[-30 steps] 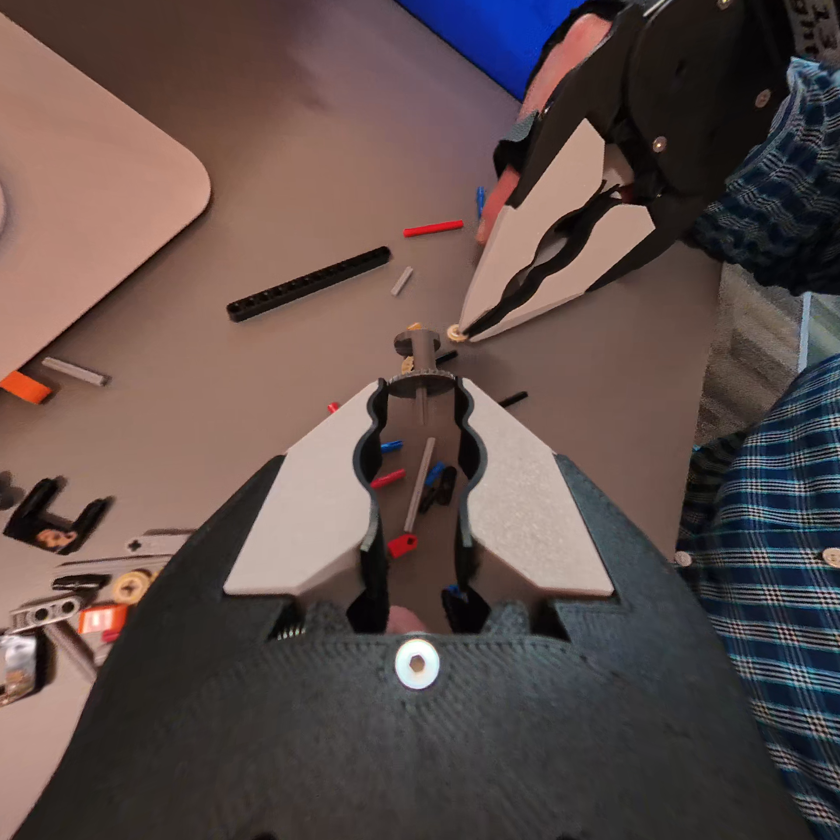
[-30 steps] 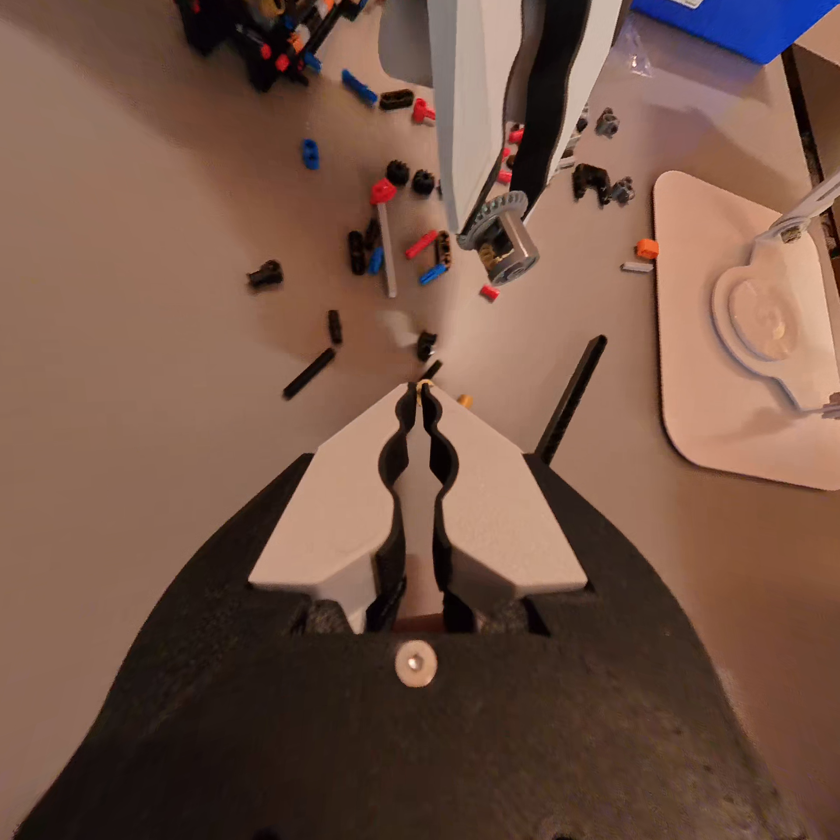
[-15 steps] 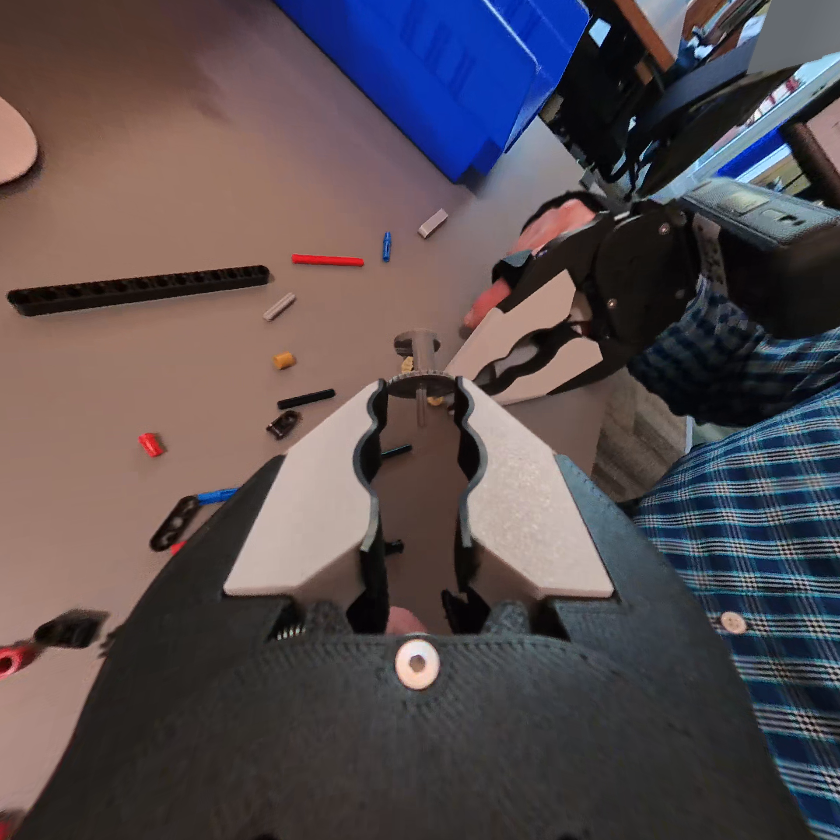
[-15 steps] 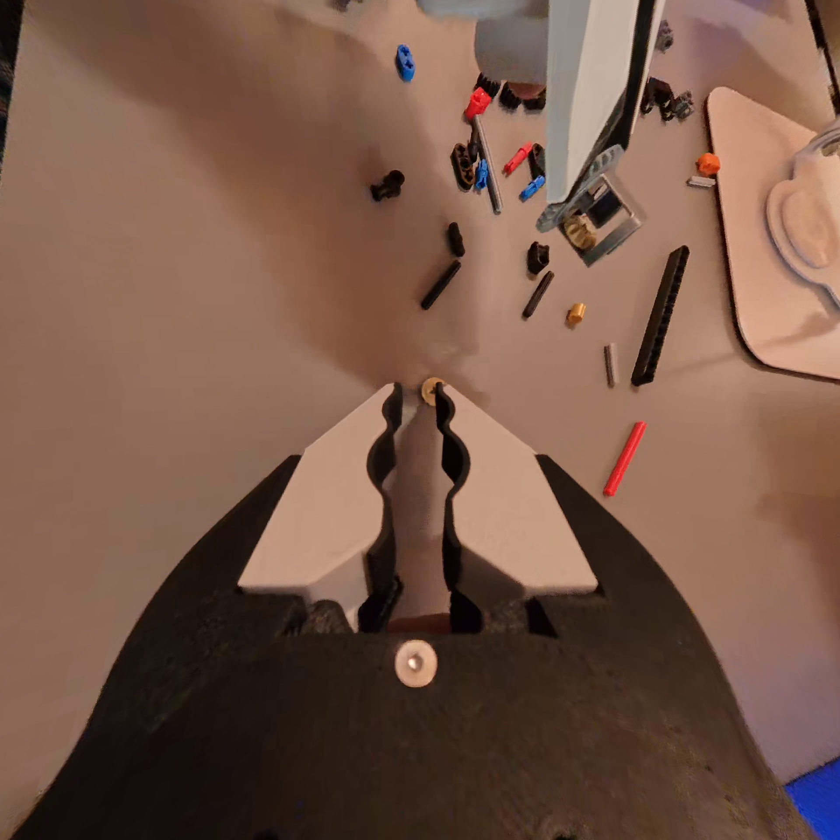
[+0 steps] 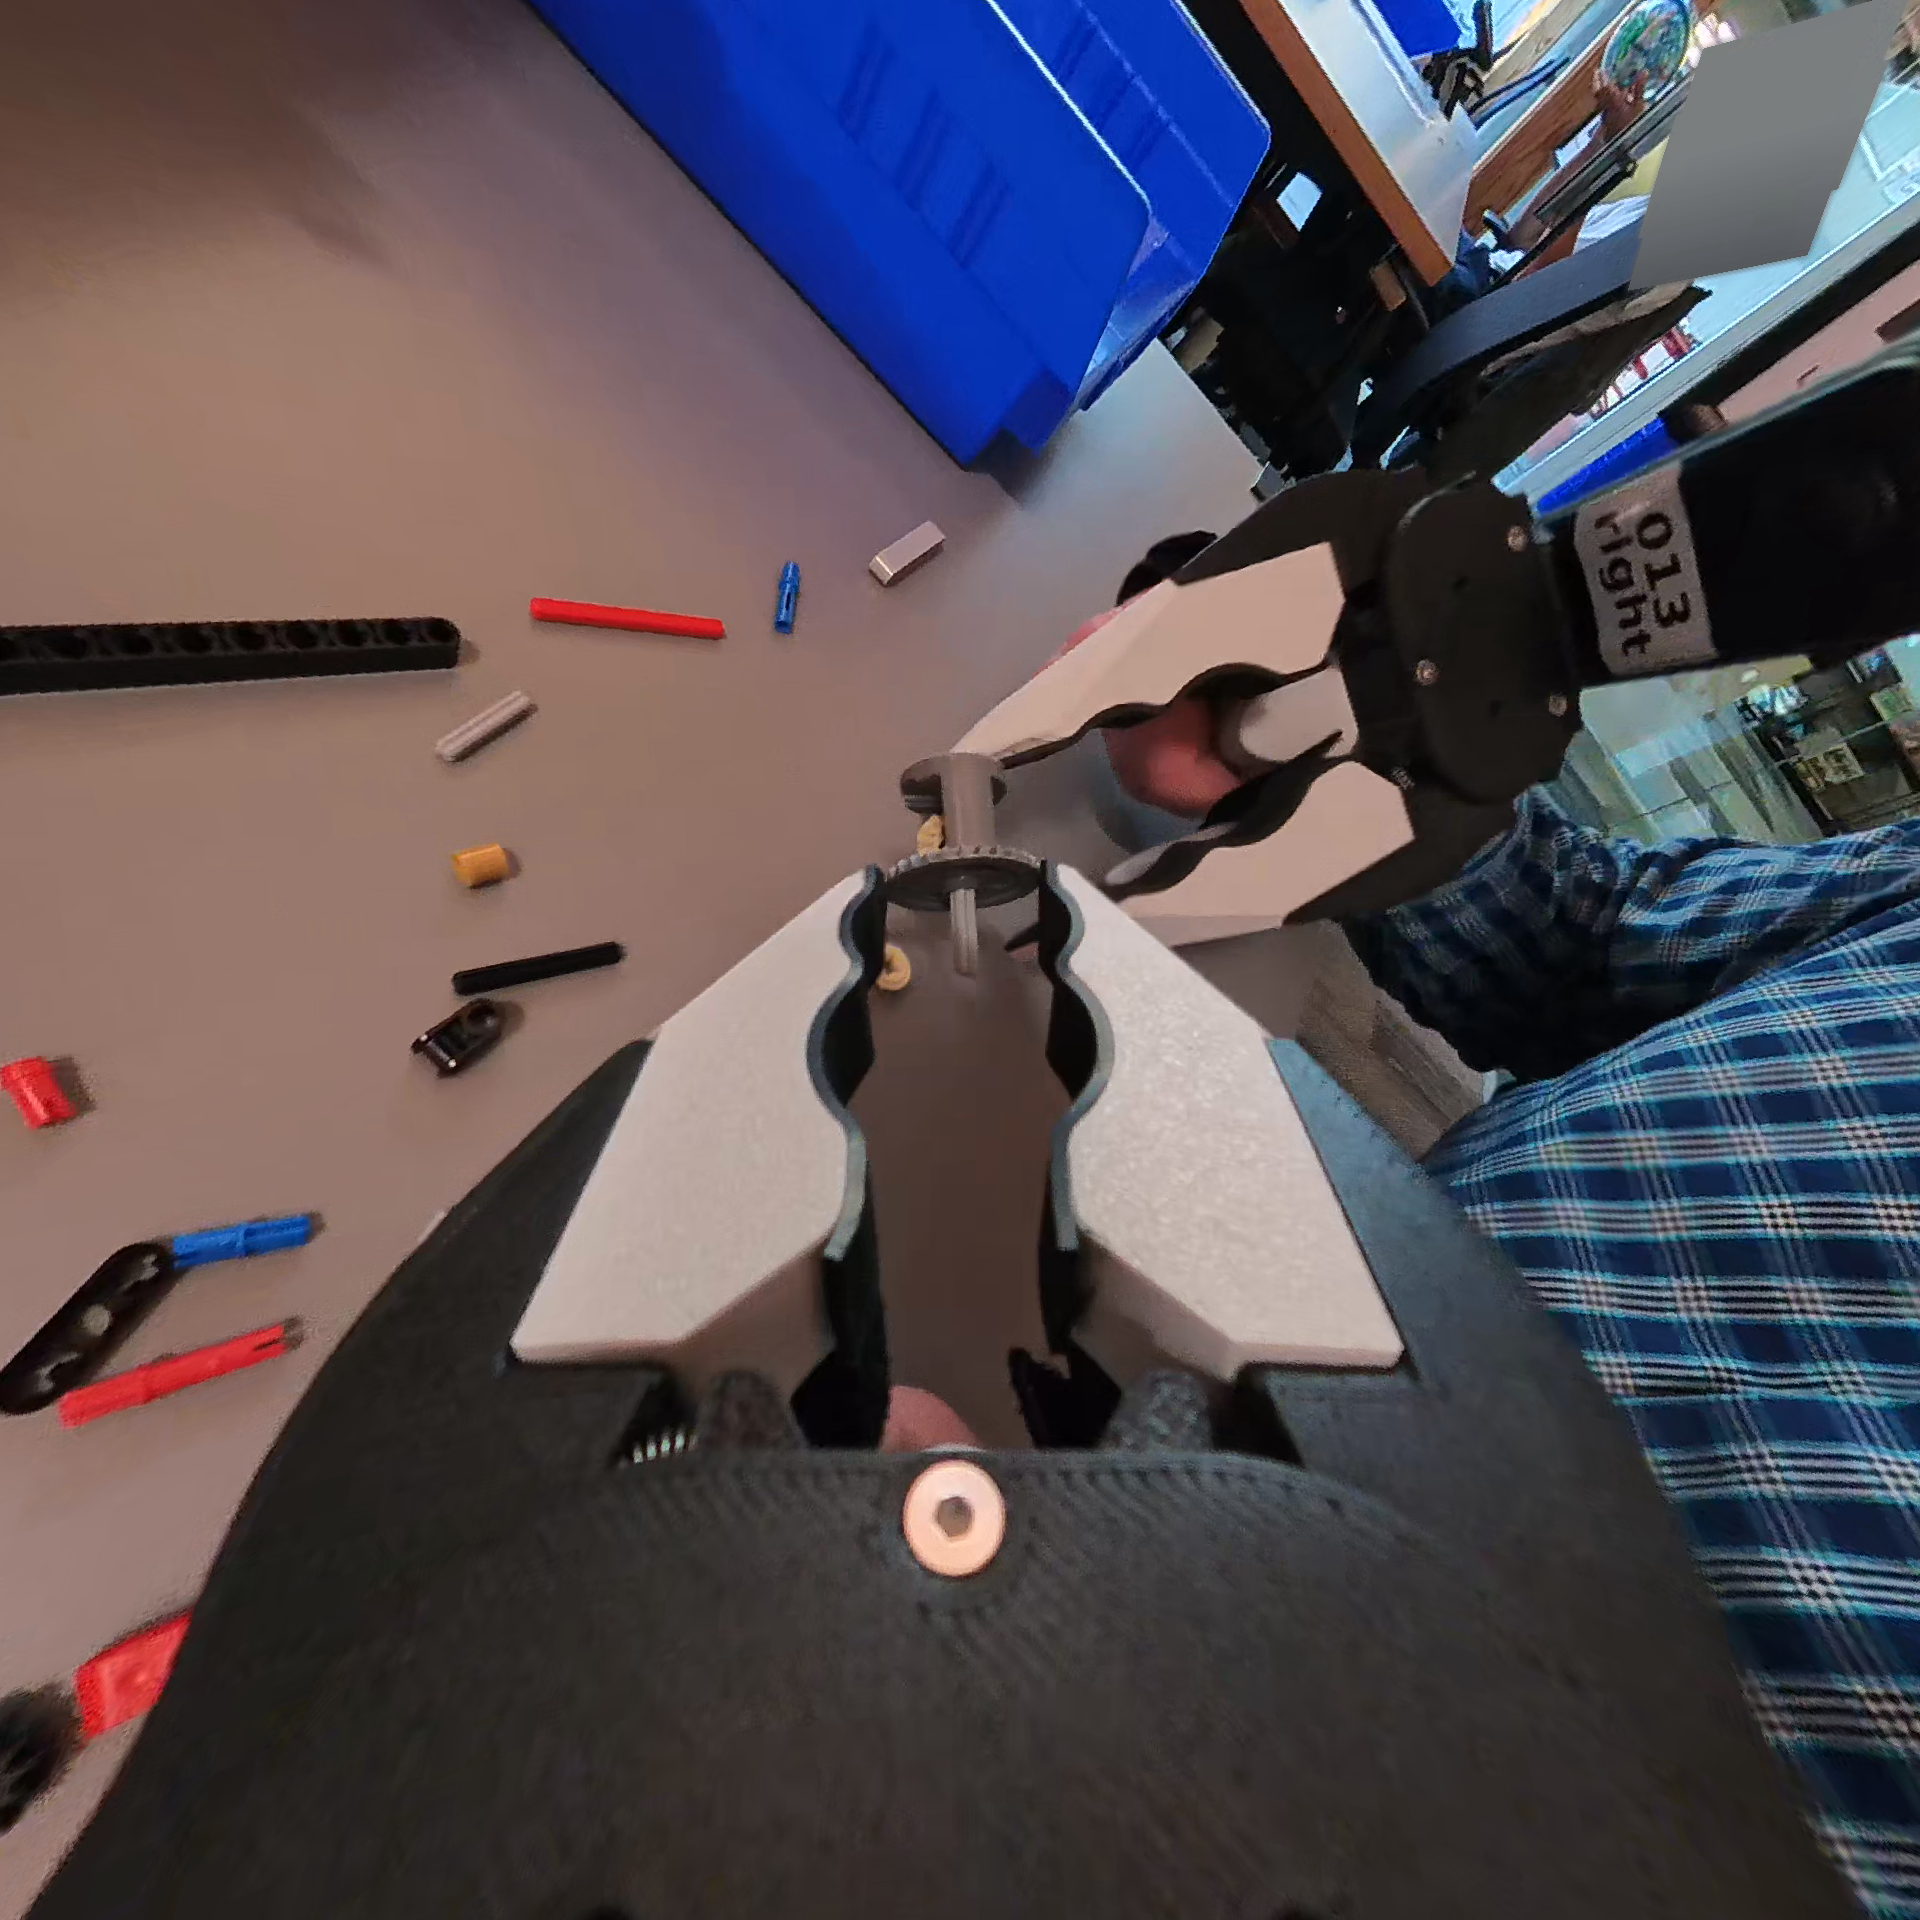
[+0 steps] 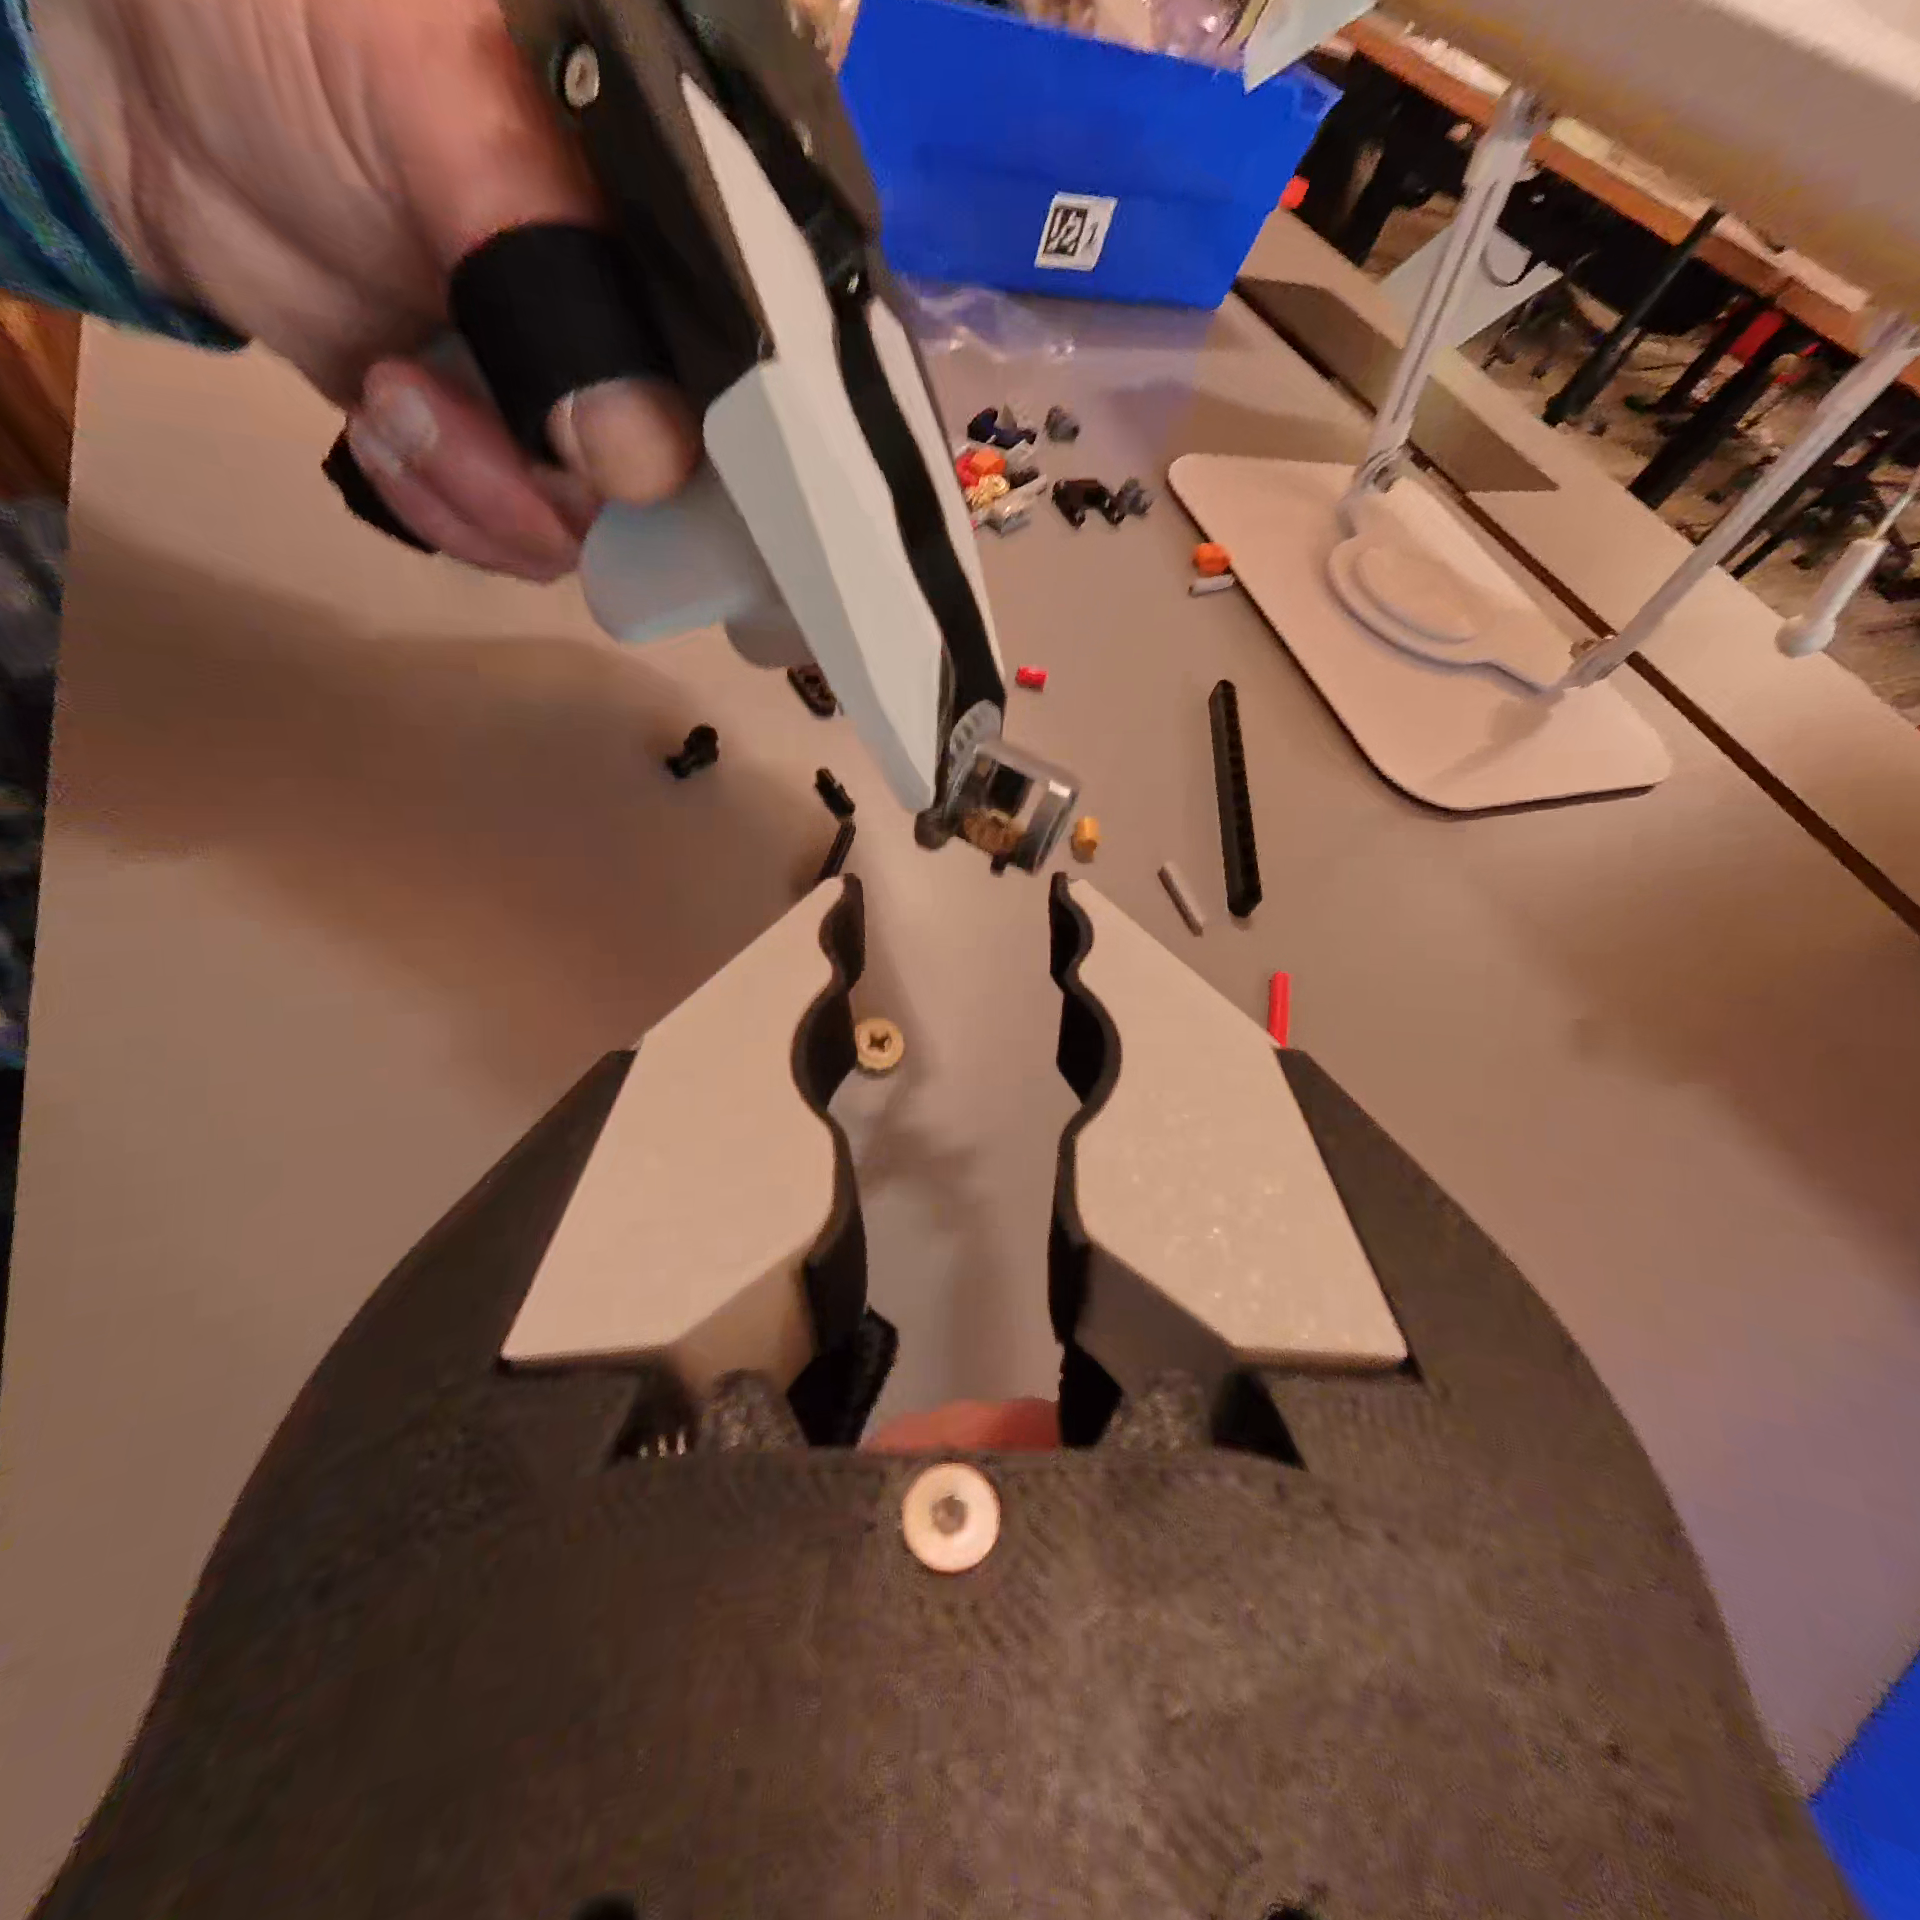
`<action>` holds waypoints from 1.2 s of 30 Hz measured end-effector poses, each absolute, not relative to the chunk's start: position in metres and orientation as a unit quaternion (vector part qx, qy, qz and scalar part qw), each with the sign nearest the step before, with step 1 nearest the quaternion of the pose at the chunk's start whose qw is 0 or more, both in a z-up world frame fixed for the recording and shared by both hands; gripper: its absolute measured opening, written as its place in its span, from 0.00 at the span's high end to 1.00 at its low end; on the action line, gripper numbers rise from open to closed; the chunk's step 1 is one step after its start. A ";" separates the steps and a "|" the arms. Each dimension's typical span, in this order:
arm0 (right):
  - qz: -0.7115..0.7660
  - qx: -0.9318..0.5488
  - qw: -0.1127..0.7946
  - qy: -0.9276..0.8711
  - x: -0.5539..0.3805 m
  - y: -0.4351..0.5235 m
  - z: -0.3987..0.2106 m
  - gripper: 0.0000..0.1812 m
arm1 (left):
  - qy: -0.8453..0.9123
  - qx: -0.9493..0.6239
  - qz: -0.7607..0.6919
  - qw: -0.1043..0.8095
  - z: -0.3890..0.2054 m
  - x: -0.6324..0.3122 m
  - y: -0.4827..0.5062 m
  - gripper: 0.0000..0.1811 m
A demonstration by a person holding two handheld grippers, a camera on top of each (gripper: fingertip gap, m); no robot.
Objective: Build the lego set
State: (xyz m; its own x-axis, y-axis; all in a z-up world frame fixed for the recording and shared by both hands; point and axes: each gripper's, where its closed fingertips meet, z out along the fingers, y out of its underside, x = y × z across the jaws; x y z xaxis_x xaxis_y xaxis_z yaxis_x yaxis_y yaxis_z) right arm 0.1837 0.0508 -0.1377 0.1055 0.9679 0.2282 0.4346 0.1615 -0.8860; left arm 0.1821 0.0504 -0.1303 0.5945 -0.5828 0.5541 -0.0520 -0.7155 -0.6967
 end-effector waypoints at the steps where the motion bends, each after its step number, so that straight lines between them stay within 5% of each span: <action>1: 0.288 -0.583 0.472 -0.595 0.182 0.052 -0.136 0.81 | 0.190 -0.831 -0.409 0.325 -0.131 0.184 0.051 0.85; 36: 0.302 -0.599 0.542 -0.506 0.191 0.066 -0.117 0.87 | 0.132 -0.790 -0.497 0.335 -0.111 0.201 0.056 0.83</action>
State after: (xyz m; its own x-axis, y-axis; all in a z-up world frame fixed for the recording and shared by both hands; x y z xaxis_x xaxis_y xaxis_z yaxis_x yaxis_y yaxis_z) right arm 0.1913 0.0665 -0.1166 0.3060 0.9337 0.1860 0.2783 0.0991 -0.9554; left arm 0.2010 0.0562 -0.1109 0.4723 -0.5404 0.6964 0.1247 -0.7411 -0.6597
